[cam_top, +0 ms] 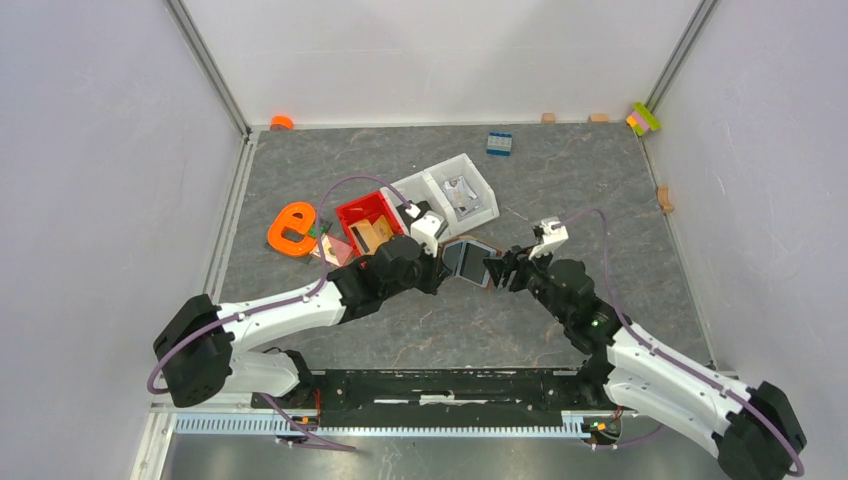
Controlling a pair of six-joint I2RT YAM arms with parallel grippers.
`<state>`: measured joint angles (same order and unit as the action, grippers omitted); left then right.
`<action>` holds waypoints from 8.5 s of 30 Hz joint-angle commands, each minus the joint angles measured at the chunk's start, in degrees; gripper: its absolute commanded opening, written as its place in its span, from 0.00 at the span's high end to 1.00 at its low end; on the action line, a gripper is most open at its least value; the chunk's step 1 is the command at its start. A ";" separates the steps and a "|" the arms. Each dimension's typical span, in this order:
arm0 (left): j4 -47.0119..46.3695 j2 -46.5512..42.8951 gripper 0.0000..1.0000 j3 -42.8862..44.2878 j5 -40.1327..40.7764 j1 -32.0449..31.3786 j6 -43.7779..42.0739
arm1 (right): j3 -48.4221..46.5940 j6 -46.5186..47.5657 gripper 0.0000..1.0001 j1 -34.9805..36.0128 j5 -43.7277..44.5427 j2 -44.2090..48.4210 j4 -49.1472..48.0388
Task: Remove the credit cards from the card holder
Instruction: Remove the credit card from the card holder.
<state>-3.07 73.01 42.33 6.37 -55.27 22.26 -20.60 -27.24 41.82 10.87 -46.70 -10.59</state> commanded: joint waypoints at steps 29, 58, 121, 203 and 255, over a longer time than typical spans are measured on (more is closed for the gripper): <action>-20.10 -7.66 0.98 -6.92 -24.91 3.01 3.35 | 5.79 3.76 0.73 -0.08 -22.20 10.51 -19.86; -35.06 4.74 0.98 -6.83 -45.10 13.52 20.62 | 8.98 -13.32 0.58 -15.78 -43.82 -5.51 -35.21; -55.99 8.62 0.98 -8.85 -56.47 11.68 29.95 | 14.62 -27.54 0.94 -20.99 -51.77 -8.84 -57.85; -51.25 4.73 0.95 -9.97 -53.07 11.71 25.73 | 13.79 -29.70 0.82 -17.70 -55.01 -14.13 -65.79; -52.53 -2.34 0.98 -14.64 -47.73 13.34 23.91 | 15.93 -35.45 0.73 -19.47 -56.14 -15.54 -76.02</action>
<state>-48.38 69.34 26.28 -37.69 -42.06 43.92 -5.17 -59.24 22.37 -43.44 -60.73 -76.51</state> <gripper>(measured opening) 0.071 0.276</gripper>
